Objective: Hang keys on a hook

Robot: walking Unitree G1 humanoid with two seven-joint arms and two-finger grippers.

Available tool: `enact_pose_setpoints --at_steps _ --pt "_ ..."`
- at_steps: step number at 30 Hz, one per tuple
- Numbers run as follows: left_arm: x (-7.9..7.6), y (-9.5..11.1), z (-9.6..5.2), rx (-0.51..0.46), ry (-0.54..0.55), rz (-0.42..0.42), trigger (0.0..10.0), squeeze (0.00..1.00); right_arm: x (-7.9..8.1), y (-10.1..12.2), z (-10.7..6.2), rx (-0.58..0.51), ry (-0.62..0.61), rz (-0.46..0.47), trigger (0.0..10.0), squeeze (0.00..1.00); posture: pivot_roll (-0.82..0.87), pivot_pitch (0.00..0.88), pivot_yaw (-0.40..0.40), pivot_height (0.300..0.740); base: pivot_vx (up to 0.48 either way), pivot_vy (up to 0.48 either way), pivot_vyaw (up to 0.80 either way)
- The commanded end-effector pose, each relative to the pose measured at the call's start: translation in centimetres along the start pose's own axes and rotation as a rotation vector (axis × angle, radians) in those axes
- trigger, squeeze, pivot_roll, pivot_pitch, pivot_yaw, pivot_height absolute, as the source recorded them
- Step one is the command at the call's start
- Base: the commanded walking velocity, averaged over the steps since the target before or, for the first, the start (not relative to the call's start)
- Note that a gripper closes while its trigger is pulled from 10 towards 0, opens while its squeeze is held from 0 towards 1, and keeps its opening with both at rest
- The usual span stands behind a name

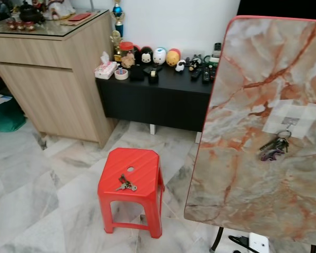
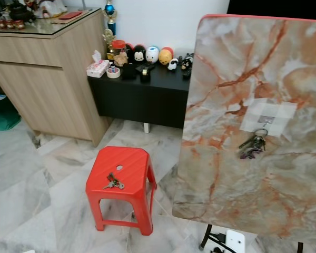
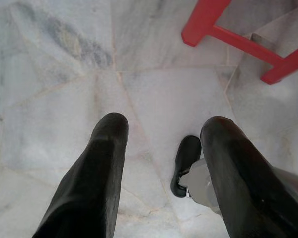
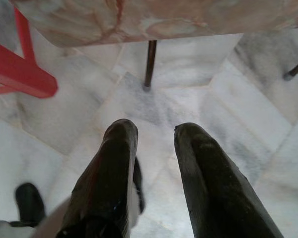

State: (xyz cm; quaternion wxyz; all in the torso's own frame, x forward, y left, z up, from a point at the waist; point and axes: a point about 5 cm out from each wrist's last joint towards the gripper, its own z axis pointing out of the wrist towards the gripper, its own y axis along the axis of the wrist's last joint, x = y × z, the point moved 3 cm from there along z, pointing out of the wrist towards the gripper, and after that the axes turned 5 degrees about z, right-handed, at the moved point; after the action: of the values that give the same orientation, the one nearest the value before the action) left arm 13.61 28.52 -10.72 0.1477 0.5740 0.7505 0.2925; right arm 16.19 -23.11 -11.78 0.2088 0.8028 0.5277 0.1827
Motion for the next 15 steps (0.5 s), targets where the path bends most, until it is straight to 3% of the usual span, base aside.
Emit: enact_pose_setpoints --at_steps 1,5,7,9,15 --pt "0.5 -0.4 -0.1 0.027 0.004 0.026 10.0 0.0 -0.9 -0.2 -0.2 0.004 -0.011 0.006 10.0 0.0 0.02 0.0 -0.006 0.74 0.0 0.341 0.0" --pt "0.7 -0.2 -0.1 0.023 0.005 0.029 10.0 0.0 -3.7 -0.2 -0.7 0.005 -0.044 0.025 10.0 0.0 0.02 0.0 -0.004 0.74 0.0 0.341 0.0" --pt "0.7 -0.2 -0.1 0.023 0.005 0.03 10.0 0.0 -4.1 -0.4 -0.8 0.008 -0.049 0.026 10.0 0.0 0.02 0.0 -0.001 0.74 0.0 0.345 0.0" --pt "0.8 -0.2 -0.1 0.022 0.005 0.033 10.0 0.0 -3.0 -1.7 -0.8 0.028 -0.039 0.024 10.0 0.0 0.02 0.0 -0.001 0.74 0.0 0.343 0.0" --pt "0.8 -0.1 -0.1 0.02 0.004 0.035 10.0 0.0 -1.7 -2.6 -0.7 0.045 -0.026 0.023 10.0 0.0 0.03 0.0 0.001 0.74 0.0 0.342 0.0"
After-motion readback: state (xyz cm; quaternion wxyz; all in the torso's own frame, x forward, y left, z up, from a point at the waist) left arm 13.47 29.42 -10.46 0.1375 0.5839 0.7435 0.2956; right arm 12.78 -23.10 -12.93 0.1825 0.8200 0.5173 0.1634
